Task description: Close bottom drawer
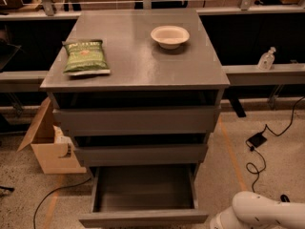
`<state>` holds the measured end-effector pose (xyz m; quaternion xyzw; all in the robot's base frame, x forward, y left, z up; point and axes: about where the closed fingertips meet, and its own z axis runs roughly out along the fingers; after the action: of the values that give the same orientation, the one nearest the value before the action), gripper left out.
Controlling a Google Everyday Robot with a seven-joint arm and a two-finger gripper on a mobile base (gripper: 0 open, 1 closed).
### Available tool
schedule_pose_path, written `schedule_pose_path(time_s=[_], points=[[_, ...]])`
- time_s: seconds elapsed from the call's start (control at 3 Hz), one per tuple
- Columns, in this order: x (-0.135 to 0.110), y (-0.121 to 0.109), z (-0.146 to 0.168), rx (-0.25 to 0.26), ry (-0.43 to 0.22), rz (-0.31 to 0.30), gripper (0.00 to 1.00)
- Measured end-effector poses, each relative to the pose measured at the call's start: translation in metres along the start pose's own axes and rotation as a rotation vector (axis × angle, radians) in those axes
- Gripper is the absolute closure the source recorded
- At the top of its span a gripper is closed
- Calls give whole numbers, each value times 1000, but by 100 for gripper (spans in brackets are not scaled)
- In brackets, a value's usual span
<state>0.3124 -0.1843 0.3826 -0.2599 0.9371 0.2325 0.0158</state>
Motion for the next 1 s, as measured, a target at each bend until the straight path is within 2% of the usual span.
schedule_pose_path(time_s=[0.33,0.67,1.0], points=[[6,-15,41,-68,7,39,25],[8,-28,92,-144,-12,62,56],[0,-38,120,-146,-38,58,79]])
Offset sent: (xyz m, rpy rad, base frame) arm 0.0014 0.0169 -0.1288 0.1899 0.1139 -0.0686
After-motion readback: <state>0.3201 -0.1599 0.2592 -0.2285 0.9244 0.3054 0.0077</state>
